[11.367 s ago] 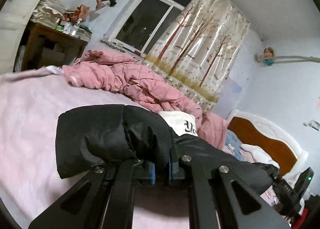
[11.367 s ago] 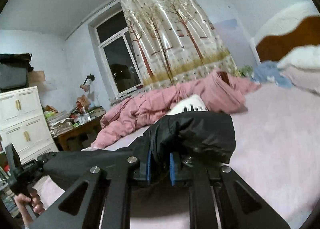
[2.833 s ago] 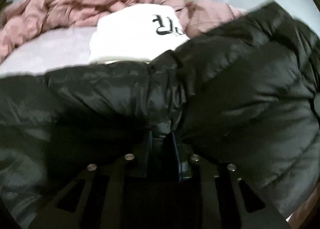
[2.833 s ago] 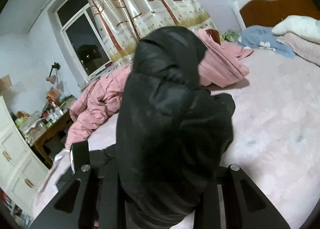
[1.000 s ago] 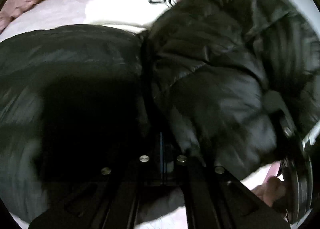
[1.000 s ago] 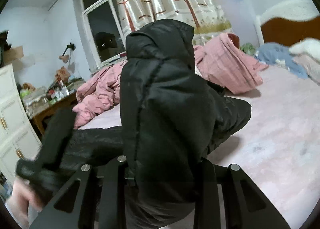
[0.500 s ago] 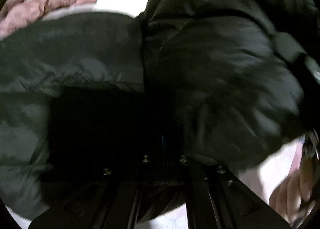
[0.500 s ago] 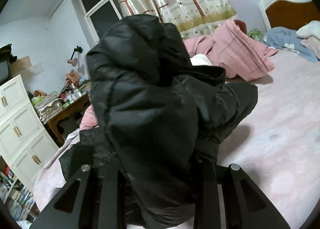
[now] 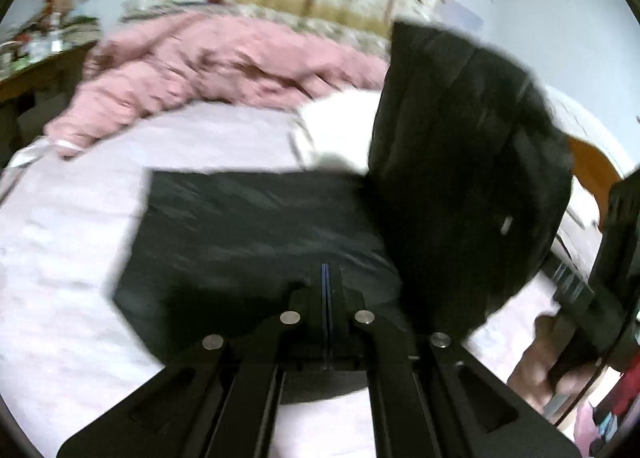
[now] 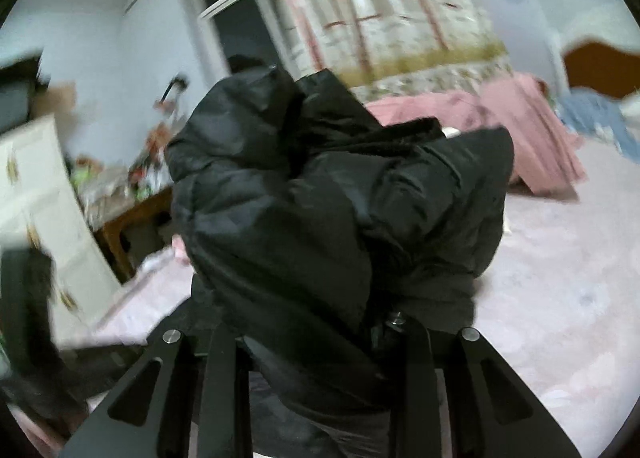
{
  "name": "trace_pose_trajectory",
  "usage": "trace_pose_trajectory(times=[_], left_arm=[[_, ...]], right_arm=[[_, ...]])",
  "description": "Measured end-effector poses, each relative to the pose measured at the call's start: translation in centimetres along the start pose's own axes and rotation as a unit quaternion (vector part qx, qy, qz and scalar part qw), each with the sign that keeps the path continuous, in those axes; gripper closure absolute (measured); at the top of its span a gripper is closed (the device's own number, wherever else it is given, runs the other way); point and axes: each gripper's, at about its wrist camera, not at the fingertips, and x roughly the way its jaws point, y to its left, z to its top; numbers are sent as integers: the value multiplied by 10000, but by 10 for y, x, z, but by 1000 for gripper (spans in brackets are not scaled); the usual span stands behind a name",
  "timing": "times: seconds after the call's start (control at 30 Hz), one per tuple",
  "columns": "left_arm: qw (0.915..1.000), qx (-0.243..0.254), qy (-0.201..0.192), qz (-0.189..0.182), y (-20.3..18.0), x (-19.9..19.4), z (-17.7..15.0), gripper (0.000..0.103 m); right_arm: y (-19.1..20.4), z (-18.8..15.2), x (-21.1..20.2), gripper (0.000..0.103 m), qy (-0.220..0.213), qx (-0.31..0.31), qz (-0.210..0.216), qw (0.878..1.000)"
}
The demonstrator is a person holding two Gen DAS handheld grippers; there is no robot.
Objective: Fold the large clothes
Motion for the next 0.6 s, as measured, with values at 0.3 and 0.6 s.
trace_pose_trajectory(times=[0.3, 0.6], left_arm=[[9962, -28, -714, 506, 65, -50, 0, 102], [9980, -351, -318, -420, 80, -38, 22, 102]], right_arm=[[113, -69, 60, 68, 690, -1968, -139, 9779], [163, -127, 33, 23, 286, -3295, -467, 9426]])
